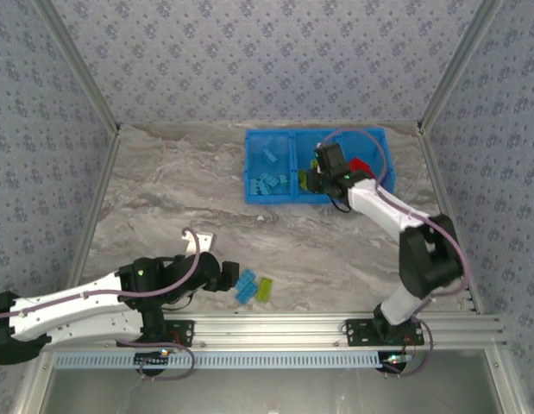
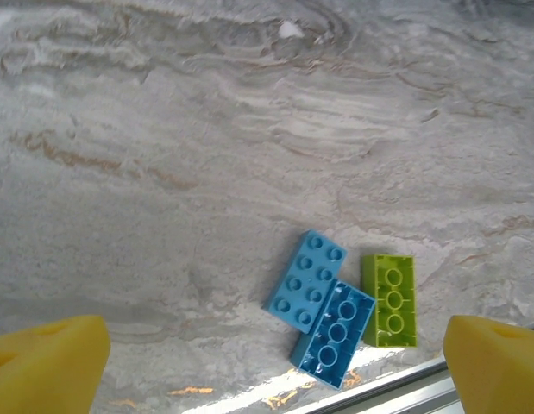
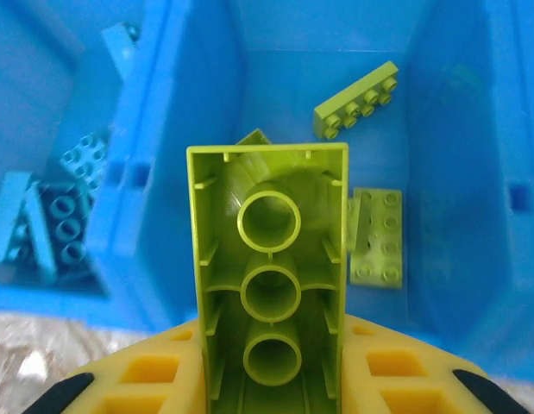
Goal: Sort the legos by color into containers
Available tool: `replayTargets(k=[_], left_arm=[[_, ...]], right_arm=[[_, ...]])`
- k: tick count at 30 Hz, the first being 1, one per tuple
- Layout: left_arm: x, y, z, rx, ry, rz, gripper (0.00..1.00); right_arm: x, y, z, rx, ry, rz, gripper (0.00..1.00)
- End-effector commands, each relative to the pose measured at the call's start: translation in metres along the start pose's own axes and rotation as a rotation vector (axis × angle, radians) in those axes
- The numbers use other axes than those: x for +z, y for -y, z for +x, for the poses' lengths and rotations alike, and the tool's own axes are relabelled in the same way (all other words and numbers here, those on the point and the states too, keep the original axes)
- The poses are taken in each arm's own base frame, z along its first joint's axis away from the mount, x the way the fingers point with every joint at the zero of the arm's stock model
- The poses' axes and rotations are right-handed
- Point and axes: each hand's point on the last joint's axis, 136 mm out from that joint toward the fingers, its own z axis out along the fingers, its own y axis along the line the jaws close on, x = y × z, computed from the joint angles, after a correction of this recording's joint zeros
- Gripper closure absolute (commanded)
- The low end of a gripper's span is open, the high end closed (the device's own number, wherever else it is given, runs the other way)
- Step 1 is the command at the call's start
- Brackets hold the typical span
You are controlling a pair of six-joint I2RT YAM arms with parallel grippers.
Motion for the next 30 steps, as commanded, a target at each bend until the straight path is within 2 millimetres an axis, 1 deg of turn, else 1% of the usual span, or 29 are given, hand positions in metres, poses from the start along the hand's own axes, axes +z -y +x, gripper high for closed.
replayTargets(k=[1,3,4,7,9,11,12,14,16,17,19,21,23,26,28,30], left_arm=[[0.007,-0.002,0.006,-0.101,0.000,0.003,0.01],[0.010,-0.003,0.010,-0.116,-0.009,-0.004,0.01],[0.012,-0.004,0.012,-0.125,-0.016,-0.011,0.01],[0.017,-0.001,0.017,-0.127,-0.038,-0.017,0.01],[0.021,0.001,0.020,-0.128,-0.051,-0.019,0.01],[0.026,0.003,0.023,-0.138,-0.063,-0.026,0.01],[0.029,0.005,0.024,-0.138,-0.069,-0.030,0.01],[0.036,0.010,0.028,-0.123,-0.091,-0.044,0.01],[0.045,0.014,0.029,-0.101,-0.112,-0.066,0.01],[0.050,0.015,0.033,-0.082,-0.136,-0.084,0.01],[0.063,0.027,0.034,-0.077,-0.172,-0.076,0.01],[0.076,0.033,0.038,-0.092,-0.218,-0.093,0.01],[0.090,0.043,0.041,-0.099,-0.245,-0.109,0.01],[0.105,0.041,0.044,-0.173,-0.242,-0.182,0.01],[0.113,0.036,0.047,-0.250,-0.222,-0.214,0.01],[0.117,0.026,0.049,-0.355,-0.190,-0.276,0.01]], right_arm=[[0.008,-0.008,-0.014,0.010,-0.033,-0.003,0.58],[0.009,-0.004,-0.017,0.014,-0.046,0.023,0.48],[0.006,-0.004,-0.019,0.018,-0.046,0.030,0.45],[-0.008,-0.004,-0.025,0.038,-0.021,0.022,0.41],[-0.026,-0.004,-0.028,0.062,0.007,0.006,0.40],[-0.050,-0.009,-0.030,0.089,0.036,-0.038,0.40],[-0.064,-0.012,-0.028,0.097,0.048,-0.062,0.39],[-0.098,-0.026,-0.023,0.088,0.080,-0.130,0.37],[-0.128,-0.044,-0.009,0.050,0.091,-0.226,0.34],[-0.139,-0.052,0.006,0.029,0.080,-0.278,0.32],[-0.162,-0.069,0.028,-0.011,0.064,-0.380,0.29],[-0.180,-0.081,0.052,-0.045,0.033,-0.439,0.26],[-0.191,-0.090,0.078,-0.088,-0.012,-0.471,0.24],[-0.196,-0.091,0.109,-0.126,-0.089,-0.461,0.21],[-0.198,-0.092,0.121,-0.142,-0.119,-0.453,0.20],[-0.199,-0.092,0.128,-0.156,-0.131,-0.448,0.19]])
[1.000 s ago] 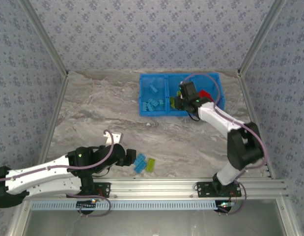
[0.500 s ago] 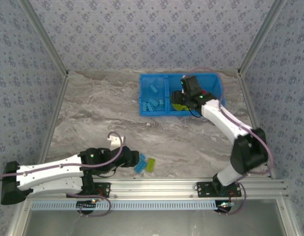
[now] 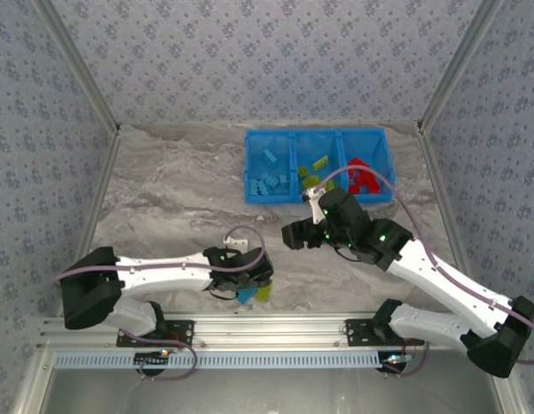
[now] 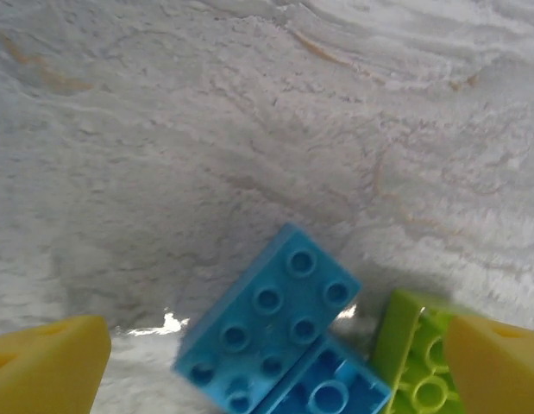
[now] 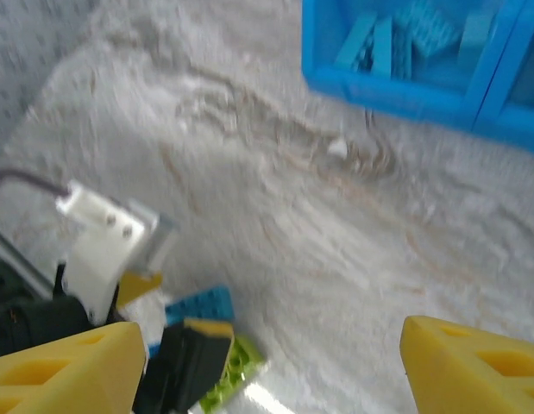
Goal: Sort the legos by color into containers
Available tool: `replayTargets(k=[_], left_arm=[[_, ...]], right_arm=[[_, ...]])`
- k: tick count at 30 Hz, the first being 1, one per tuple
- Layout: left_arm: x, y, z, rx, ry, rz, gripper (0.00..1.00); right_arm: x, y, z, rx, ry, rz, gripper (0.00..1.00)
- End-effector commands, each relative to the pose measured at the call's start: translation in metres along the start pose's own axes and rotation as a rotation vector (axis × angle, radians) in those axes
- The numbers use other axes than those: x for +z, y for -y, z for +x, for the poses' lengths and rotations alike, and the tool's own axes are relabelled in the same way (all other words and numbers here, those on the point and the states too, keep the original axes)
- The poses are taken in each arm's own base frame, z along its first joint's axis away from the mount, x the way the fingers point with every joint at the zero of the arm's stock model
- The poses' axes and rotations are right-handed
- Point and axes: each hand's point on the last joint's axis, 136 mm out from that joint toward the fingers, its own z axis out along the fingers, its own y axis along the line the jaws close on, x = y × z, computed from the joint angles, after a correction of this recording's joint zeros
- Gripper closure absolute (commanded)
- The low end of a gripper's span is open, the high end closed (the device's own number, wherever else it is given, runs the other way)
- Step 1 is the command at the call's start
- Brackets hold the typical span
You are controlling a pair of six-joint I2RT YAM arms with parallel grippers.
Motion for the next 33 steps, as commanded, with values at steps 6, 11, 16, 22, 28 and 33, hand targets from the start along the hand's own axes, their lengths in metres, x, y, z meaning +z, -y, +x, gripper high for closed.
replayTargets(k=[6,11,16,22,28,33], left_arm=[[0.014,-0.005,0.004,-0.334,-0.004,-0.121,0.01],[0.021,-0.011,0.011,-0.372,-0.003,-0.219,0.01],[0.026,-0.012,0.015,-0.428,0.003,-0.200,0.17],[0.029,-0.012,0.014,-0.490,0.021,-0.091,0.37],[0.014,-0.011,-0.005,-0.513,0.102,0.036,0.48],[-0.026,-0.012,-0.048,-0.422,0.234,0.079,0.52]], right_arm=[[0.000,0.004,0.021,0.006,-0.055,0.041,0.18],[-0.002,0.004,0.018,0.010,-0.038,0.042,0.18],[0.000,0.010,0.029,0.014,-0.063,0.056,0.17],[0.005,0.007,0.045,-0.007,-0.124,0.019,0.17],[0.002,0.000,0.065,-0.007,-0.198,-0.046,0.16],[-0.007,-0.014,0.087,0.000,-0.281,-0.141,0.16]])
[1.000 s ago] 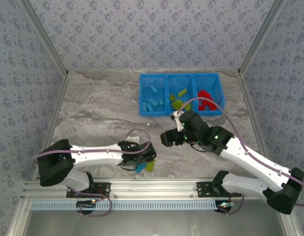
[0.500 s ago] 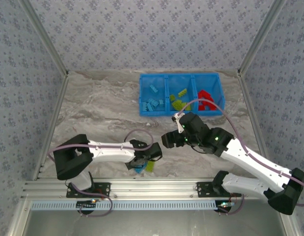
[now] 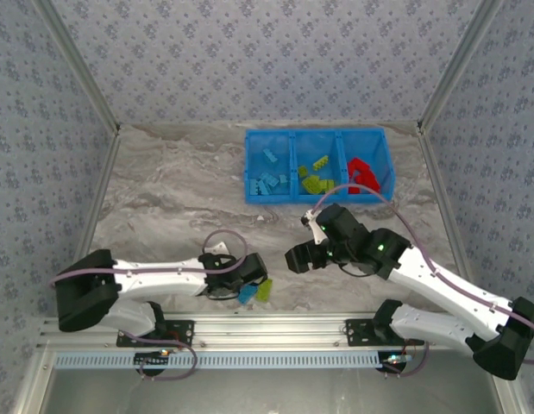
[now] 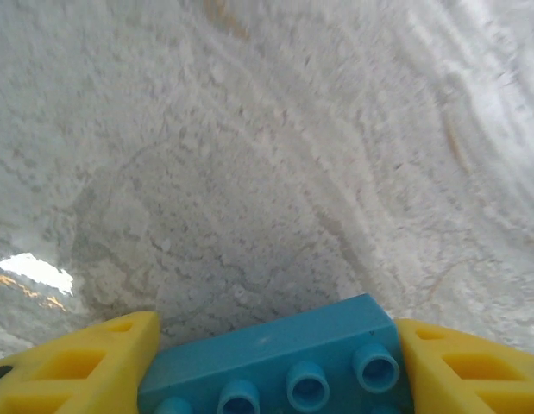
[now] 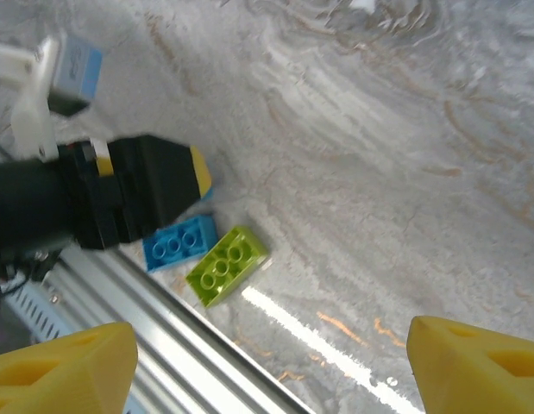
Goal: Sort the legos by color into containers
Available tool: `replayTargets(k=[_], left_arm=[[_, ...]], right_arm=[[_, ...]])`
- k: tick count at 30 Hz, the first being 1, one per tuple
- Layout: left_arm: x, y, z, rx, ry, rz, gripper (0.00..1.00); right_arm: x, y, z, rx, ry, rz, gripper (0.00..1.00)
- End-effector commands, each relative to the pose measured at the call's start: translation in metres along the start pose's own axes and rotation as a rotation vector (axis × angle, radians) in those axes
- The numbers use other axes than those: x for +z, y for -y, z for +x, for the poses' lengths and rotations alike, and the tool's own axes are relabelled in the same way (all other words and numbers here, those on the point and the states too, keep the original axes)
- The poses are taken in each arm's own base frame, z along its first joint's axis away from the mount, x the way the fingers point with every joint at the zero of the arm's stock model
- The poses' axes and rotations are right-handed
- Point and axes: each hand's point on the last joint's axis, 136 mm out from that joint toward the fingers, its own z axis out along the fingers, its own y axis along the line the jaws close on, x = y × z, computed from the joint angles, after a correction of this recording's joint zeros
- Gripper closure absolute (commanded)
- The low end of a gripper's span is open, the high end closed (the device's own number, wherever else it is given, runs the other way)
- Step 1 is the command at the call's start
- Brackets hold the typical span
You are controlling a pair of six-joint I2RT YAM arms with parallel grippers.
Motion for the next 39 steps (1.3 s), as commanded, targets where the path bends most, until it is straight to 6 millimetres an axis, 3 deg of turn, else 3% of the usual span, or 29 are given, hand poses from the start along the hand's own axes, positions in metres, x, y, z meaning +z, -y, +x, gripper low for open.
replayTargets(k=[1,4,7,14,20,24,28,31,34,39], left_arm=[[-0.028,0.026,-0.039,0.064,0.117,0.090,0.52],[-0.046,0.045,-0.067,0.101,0.169,0.135,0.52],[-0.054,0.065,-0.094,0.118,0.228,0.172,0.53],[-0.062,0.142,-0.169,0.203,0.365,0.190,0.53],[-0.025,0.210,-0.222,0.225,0.360,0.213,0.50],[0.009,0.237,-0.254,0.204,0.356,0.195,0.50],[0.035,0.257,-0.271,0.260,0.352,0.141,0.47],[0.046,0.272,-0.276,0.304,0.353,0.127,0.38],[0.047,0.280,-0.279,0.316,0.350,0.135,0.27],[0.026,0.291,-0.275,0.333,0.319,0.201,0.23]], right_arm=[[-0.003,-0.014,0.027,-0.012,-0.096,-0.094,0.16],[-0.004,-0.016,0.030,-0.007,-0.089,-0.099,0.16],[-0.010,-0.006,0.020,0.031,-0.017,-0.045,0.16],[-0.018,0.003,0.003,0.116,0.096,-0.055,0.15],[-0.020,0.010,0.005,0.150,0.095,-0.065,0.15],[-0.023,0.015,0.005,0.168,0.105,-0.061,0.15],[-0.024,0.019,0.007,0.178,0.114,-0.062,0.15],[-0.023,0.024,0.009,0.184,0.104,-0.055,0.15],[-0.022,0.027,0.009,0.191,0.100,-0.063,0.15],[-0.022,0.028,0.002,0.207,0.111,-0.090,0.15]])
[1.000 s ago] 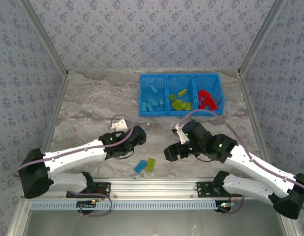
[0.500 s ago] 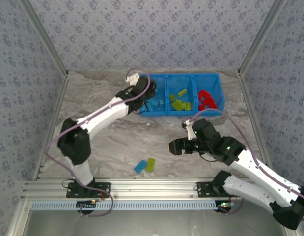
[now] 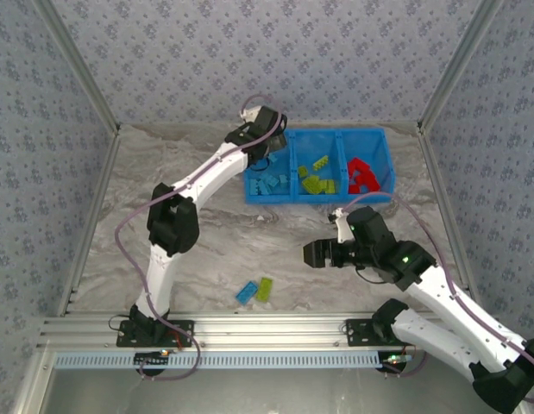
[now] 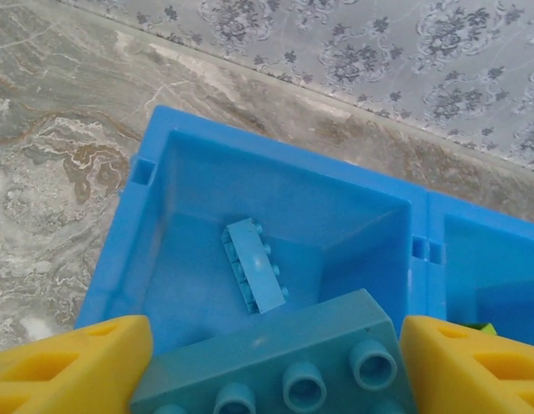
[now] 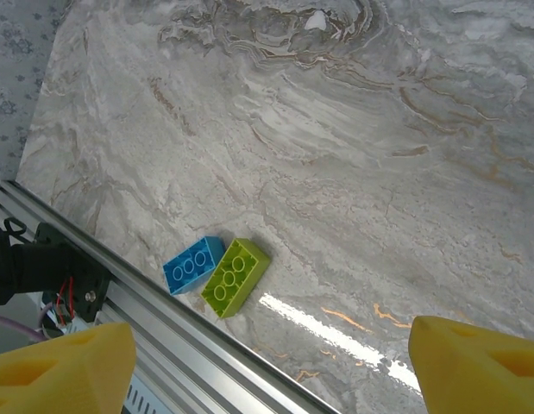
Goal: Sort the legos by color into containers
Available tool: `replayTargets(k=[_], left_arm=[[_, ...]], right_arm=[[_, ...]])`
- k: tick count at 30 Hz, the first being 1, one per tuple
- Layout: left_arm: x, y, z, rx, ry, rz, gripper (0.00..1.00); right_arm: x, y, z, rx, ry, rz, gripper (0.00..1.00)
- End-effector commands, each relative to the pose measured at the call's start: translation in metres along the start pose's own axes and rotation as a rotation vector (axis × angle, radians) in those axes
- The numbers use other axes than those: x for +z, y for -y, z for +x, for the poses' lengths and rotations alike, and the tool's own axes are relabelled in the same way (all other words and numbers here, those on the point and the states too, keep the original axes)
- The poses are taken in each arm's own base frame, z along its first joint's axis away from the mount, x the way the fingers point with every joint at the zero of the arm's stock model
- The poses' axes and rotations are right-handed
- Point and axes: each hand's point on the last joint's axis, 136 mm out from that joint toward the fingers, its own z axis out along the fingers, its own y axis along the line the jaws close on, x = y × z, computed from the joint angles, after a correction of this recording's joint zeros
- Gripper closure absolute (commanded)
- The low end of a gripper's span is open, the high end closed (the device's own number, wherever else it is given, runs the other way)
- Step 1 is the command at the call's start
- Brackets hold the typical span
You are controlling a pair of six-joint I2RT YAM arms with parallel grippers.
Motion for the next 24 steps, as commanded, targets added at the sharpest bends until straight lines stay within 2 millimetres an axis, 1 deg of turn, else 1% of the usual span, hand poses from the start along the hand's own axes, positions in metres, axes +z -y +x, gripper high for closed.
replayTargets(k=[1,3,5,7,8,10,11,13,15,16,17,18,21,22,24], left_arm=[[-0.037,0.017,-0.017,0.044,0.008,0.074,0.23],[-0.060,0.018,-0.023,0.077,0.047,0.098,0.19],[-0.078,0.012,-0.026,0.080,0.056,0.114,0.16],[-0.093,0.003,-0.019,0.094,0.025,0.119,0.16],[-0.107,0.001,-0.016,0.097,0.014,0.138,0.16],[-0.133,-0.005,0.000,0.128,0.009,0.166,0.15],[-0.150,-0.009,0.010,0.162,0.020,0.175,0.15],[-0.181,-0.026,0.031,0.210,0.047,0.152,0.14],[-0.214,-0.051,0.054,0.252,0.056,0.119,0.14],[-0.227,-0.063,0.065,0.263,0.054,0.104,0.14],[-0.242,-0.074,0.079,0.286,0.040,0.102,0.14],[-0.253,-0.089,0.093,0.318,0.028,0.088,0.15],[-0.273,-0.115,0.142,0.404,-0.071,0.124,0.17],[-0.275,-0.120,0.161,0.429,-0.127,0.144,0.18],[-0.279,-0.137,0.192,0.454,-0.224,0.143,0.19]], right_arm=[[0.000,-0.006,-0.001,-0.014,-0.010,-0.044,0.15],[-0.001,-0.006,-0.003,-0.013,-0.011,-0.046,0.15],[-0.002,-0.008,-0.003,-0.010,-0.012,-0.050,0.15],[-0.002,-0.008,-0.002,-0.003,-0.014,-0.054,0.15],[-0.001,-0.008,-0.002,0.001,-0.015,-0.054,0.15],[-0.001,-0.008,-0.003,0.008,-0.015,-0.053,0.15],[-0.001,-0.008,-0.003,0.010,-0.014,-0.050,0.15],[-0.002,-0.007,-0.004,0.015,-0.010,-0.044,0.15],[-0.002,-0.005,-0.005,0.016,0.001,-0.038,0.15],[-0.002,-0.006,-0.007,0.015,0.005,-0.036,0.15],[-0.001,-0.005,-0.008,0.014,0.007,-0.034,0.15],[-0.001,-0.005,-0.009,0.015,0.007,-0.031,0.15],[0.001,-0.007,-0.013,0.013,0.003,-0.028,0.15],[0.003,-0.007,-0.013,0.014,0.001,-0.027,0.15],[0.005,-0.007,-0.014,0.022,0.000,-0.028,0.15]])
